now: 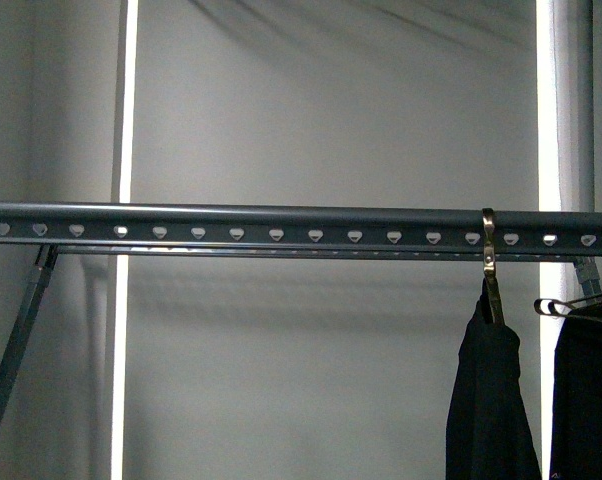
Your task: Hang clothes on hanger
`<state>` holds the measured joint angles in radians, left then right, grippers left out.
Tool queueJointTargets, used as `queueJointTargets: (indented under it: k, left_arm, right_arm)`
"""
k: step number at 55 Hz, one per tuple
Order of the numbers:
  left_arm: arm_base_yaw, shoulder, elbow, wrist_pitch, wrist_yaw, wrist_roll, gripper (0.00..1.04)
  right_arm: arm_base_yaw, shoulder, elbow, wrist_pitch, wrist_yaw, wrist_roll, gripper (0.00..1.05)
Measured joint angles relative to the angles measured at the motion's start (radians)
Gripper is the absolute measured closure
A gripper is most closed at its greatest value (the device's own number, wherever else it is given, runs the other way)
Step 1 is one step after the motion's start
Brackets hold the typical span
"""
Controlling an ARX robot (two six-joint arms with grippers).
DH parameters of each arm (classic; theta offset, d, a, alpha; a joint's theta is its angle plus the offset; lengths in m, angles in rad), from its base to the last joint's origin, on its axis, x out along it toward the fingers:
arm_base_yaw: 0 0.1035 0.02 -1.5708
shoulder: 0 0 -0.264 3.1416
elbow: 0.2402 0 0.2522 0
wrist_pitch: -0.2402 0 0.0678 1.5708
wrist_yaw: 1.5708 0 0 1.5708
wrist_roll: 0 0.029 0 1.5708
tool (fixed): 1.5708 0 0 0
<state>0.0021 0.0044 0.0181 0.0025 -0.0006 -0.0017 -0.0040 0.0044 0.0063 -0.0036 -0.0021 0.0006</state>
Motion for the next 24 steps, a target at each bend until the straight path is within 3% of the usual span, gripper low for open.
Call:
queueJointTargets:
  k: [5, 24]
  left_arm:
    - [0.0, 0.0, 0.0, 0.0, 0.0, -0.001, 1.0]
    - [0.0, 0.0, 0.0, 0.0, 0.0, 0.0, 0.29]
  right_arm:
    - [0.0, 0.0, 0.0, 0.0, 0.0, 0.0, 1.02]
    - [0.0, 0.0, 0.0, 0.0, 0.0, -0.001, 0.34]
